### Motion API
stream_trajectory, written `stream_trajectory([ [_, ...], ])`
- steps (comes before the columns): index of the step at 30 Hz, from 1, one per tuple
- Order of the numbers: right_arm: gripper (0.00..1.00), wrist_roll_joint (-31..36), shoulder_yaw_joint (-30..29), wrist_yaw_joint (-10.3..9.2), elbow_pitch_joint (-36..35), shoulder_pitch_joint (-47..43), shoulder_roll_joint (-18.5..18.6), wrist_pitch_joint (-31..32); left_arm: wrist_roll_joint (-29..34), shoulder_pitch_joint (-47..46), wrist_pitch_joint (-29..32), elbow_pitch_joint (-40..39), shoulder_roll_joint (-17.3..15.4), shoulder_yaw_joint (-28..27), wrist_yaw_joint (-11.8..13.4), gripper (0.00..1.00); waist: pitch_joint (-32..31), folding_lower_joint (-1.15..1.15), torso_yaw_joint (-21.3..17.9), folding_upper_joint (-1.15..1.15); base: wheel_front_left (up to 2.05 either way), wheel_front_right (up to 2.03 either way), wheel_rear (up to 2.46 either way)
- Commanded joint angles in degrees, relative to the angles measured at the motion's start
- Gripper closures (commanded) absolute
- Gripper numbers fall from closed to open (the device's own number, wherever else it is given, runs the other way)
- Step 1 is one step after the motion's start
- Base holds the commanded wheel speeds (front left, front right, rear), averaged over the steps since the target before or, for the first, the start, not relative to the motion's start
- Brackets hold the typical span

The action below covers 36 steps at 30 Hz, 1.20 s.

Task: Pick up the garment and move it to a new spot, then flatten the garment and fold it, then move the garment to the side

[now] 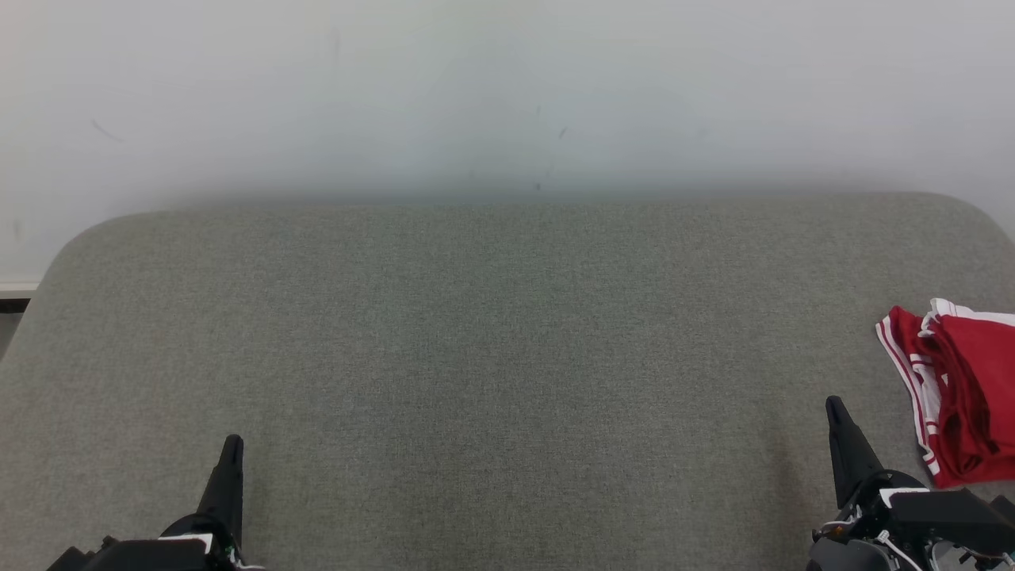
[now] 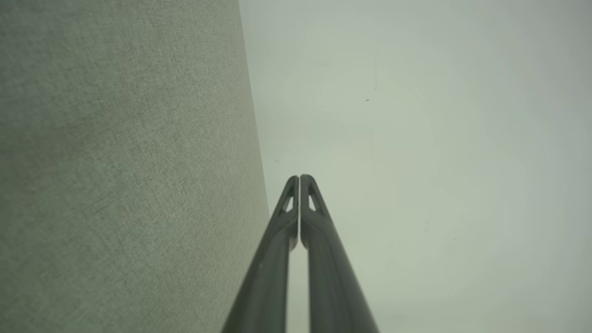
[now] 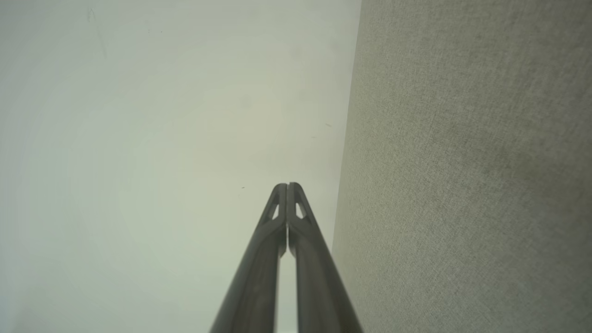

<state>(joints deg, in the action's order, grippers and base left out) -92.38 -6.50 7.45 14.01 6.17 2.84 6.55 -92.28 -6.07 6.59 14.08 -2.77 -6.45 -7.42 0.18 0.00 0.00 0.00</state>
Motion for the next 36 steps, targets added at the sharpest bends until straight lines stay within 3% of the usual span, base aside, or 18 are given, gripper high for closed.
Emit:
stream_trajectory([
  [1,1.0,-0.1,-0.1,0.06,0.0,0.2,0.1,0.2,-0.3,-0.5,0.1,0.0,-0.2,-0.2,-0.2,1.0,0.0,0.0,0.0,0.0,0.0,0.0,0.0],
  [36,1.0,-0.1,-0.1,0.06,0.0,0.2,0.1,0.1,-0.3,-0.4,0.1,0.0,-0.2,-0.1,-0.2,1.0,0.0,0.0,0.0,0.0,0.0,0.0,0.0],
])
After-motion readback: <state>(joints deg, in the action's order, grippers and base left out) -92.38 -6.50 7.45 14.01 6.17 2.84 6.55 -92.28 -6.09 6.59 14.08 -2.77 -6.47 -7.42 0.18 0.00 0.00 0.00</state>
